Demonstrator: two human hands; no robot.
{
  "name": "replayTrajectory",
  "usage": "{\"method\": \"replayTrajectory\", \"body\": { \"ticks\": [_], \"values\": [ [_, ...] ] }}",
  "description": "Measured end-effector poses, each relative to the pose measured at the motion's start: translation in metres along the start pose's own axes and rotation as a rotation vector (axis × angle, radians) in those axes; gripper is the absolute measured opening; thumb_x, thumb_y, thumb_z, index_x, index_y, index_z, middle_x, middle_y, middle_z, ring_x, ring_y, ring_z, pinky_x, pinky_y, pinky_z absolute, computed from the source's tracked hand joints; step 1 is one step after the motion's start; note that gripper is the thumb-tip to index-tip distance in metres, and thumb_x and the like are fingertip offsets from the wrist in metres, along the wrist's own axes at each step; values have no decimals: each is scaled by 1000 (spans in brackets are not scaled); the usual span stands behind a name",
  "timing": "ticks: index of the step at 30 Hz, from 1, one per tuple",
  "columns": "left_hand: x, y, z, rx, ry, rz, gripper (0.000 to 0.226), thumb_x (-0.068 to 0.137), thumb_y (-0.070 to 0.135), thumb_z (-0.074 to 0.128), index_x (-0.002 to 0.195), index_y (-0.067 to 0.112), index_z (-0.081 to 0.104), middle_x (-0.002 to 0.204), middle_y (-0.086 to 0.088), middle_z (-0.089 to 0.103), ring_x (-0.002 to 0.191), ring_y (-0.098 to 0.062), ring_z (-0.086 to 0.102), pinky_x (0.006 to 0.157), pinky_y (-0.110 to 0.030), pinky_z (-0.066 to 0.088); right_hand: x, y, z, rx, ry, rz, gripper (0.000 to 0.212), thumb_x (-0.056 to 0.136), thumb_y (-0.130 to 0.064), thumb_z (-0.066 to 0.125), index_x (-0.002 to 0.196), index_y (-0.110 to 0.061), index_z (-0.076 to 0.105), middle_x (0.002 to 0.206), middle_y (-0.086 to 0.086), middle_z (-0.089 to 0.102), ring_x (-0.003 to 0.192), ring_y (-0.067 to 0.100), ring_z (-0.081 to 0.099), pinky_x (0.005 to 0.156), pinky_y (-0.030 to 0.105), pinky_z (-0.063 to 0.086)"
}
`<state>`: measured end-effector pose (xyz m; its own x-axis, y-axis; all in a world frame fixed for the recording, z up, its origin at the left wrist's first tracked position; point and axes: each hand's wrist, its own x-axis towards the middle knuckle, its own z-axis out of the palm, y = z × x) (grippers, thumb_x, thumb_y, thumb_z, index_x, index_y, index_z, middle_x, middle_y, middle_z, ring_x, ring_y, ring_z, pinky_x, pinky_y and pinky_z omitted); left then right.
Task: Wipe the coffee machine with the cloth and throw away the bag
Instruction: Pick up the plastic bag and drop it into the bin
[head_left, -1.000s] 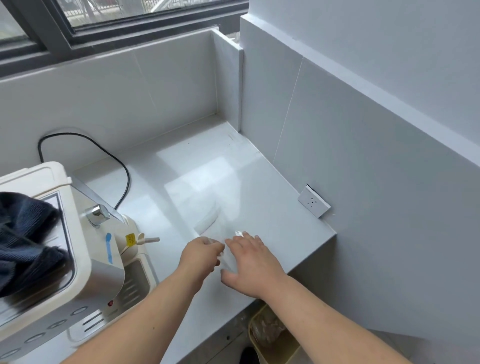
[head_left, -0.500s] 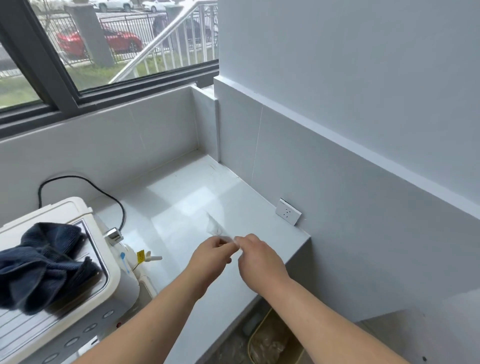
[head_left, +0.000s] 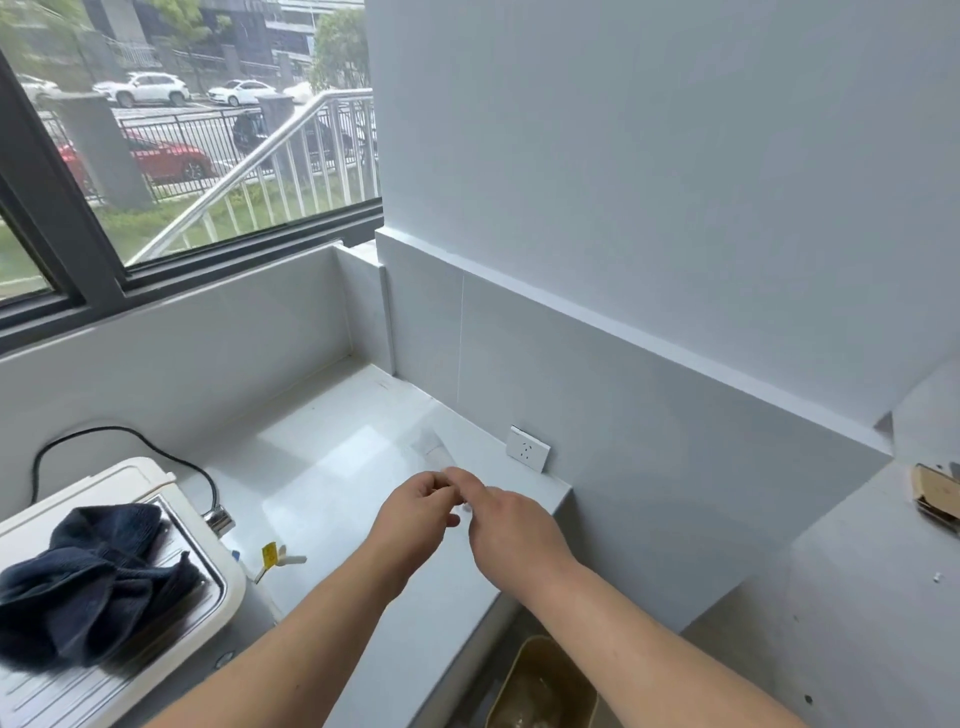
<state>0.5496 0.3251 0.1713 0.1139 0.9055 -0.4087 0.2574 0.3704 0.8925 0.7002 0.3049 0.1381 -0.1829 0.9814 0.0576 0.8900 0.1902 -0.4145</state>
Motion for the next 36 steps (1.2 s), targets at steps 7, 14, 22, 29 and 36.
{"method": "replayTrajectory", "body": {
  "ticks": [7, 14, 22, 29, 36],
  "values": [
    [-13, 16, -1, 36, -70, 89, 25, 100, 14, 54, 115, 26, 71, 113, 9, 76, 103, -15, 72, 77, -28, 53, -12, -5, -18, -23, 98, 94, 75, 95, -13, 46, 150, -49, 9, 92, -2, 63, 74, 24, 54, 62, 34, 38],
    [-27, 26, 5, 172, -123, 197, 25, 97, 11, 54, 111, 26, 68, 109, 5, 75, 103, -16, 71, 73, -25, 51, -35, -16, -40, -101, 109, 62, 91, 93, -10, 44, 149, -65, -3, 86, -7, 53, 71, 22, 46, 62, 35, 38],
    [-50, 29, 21, 260, -222, 314, 34, 97, 13, 54, 123, 31, 67, 122, 19, 71, 110, -1, 65, 80, -22, 49, -78, -25, -73, -140, 167, 203, 71, 87, -2, 37, 144, -43, 33, 112, 0, 70, 93, 29, 62, 71, 40, 49],
    [-73, 23, 37, 481, -308, 446, 32, 96, 26, 58, 124, 37, 67, 130, 19, 68, 103, -3, 66, 82, -27, 52, -122, -23, -85, -208, 256, 336, 38, 97, -11, 45, 126, -25, 65, 119, 1, 72, 101, 26, 65, 76, 34, 48],
    [-73, 7, 44, 910, -287, 642, 59, 95, 49, 60, 151, 36, 46, 158, 13, 49, 142, -14, 47, 108, -31, 45, -142, -10, -71, -273, 179, 390, 50, 103, -35, 49, 151, -24, 46, 148, 1, 58, 135, 27, 52, 113, 44, 44]
  ]
}}
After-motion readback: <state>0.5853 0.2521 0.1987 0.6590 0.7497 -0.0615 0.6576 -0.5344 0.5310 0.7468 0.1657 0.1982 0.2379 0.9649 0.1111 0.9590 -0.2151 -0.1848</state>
